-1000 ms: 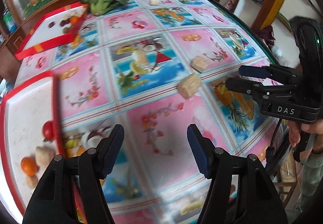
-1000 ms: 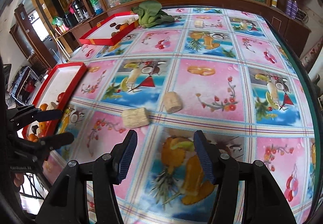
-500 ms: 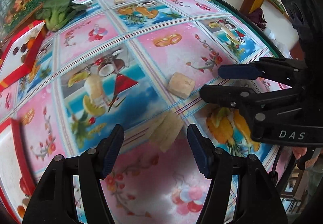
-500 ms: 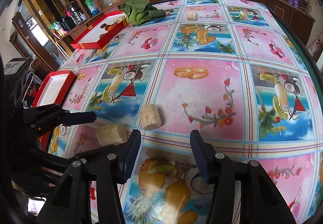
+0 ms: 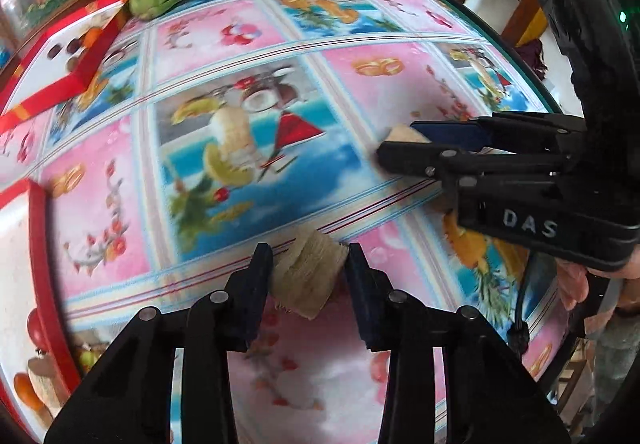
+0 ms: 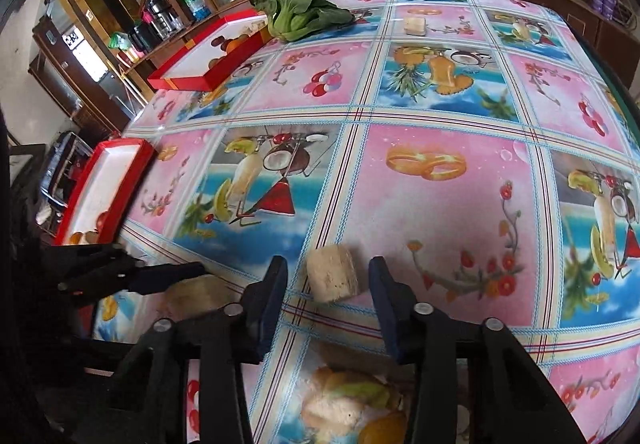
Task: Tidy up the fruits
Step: 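Close the left tool on a beige cake while the right tool grasps another cake, then carry the cake with the left tool while the right tool carries its cake into the tray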
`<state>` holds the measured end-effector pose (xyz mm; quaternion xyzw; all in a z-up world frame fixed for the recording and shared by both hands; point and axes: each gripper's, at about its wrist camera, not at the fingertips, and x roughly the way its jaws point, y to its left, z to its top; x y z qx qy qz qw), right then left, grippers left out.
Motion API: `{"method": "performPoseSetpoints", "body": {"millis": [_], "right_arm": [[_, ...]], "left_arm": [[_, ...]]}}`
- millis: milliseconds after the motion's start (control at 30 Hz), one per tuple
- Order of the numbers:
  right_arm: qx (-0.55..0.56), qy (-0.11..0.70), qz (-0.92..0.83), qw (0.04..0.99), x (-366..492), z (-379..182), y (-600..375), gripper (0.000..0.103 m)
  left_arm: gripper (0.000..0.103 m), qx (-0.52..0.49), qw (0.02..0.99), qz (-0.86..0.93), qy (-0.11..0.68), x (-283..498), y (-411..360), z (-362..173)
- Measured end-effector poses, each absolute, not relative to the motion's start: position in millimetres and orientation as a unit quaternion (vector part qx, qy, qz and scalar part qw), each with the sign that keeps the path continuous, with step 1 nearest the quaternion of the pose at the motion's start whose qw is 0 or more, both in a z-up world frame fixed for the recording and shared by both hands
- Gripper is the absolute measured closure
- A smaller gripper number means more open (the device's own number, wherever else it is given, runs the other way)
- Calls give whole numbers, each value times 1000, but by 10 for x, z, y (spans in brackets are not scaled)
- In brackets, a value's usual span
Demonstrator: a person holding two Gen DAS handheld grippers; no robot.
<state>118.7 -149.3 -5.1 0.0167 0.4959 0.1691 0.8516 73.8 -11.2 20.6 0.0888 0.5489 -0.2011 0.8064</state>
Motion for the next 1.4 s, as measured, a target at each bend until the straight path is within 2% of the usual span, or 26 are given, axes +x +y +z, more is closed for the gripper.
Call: {"method": "performPoseSetpoints", "body": {"millis": [100,700,1400], "right_arm": [[1,492,161,855,1161,-48,-1459,75],[-12,479,162,863,689,122,-1322,77],[-26,460,215,861,409,331,-780,77]], "left_arm": [[68,93,807,-184,554,711,-19,207],[68,92,813,-156,554,393,252,236],[68,61,837,-125,529,96,875,611]]}}
